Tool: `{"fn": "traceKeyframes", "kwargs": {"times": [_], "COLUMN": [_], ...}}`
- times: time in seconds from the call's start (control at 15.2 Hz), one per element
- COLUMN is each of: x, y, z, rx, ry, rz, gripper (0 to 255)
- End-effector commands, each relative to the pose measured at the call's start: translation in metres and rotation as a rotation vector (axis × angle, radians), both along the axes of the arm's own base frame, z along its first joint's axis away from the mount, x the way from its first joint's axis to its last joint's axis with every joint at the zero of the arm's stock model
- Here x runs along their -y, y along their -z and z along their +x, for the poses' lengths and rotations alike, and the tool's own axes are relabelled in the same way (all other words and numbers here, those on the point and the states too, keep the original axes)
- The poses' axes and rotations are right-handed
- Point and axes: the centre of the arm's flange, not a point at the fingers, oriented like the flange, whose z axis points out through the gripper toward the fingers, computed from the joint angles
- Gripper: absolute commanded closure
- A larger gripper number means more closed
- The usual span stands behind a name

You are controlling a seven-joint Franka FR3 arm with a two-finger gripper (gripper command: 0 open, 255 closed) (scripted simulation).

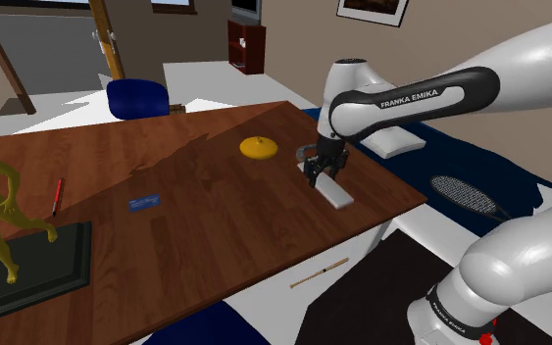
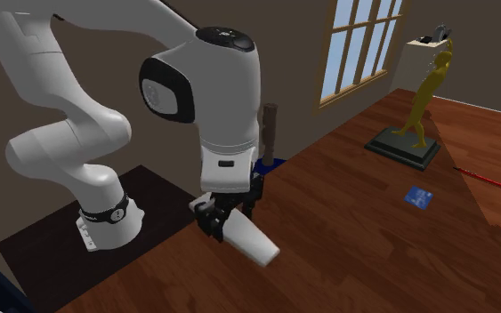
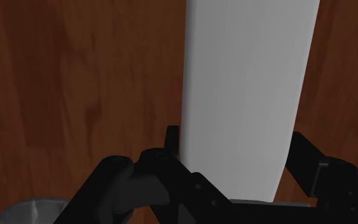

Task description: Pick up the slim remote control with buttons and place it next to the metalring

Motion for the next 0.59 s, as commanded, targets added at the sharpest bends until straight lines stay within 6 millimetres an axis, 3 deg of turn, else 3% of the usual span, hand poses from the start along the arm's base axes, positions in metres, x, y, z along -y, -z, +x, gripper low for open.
{"fn": "traceKeyframes", "kwargs": {"times": [0.0,0.53], "x": [0.027,0.132], "y": [-0.001,-0.001], "z": [-0.003,-0.013], "rx": [0.0,0.0], "ry": [-0.002,-0.002], "rz": [0.0,0.0], "gripper": [255,255]}}
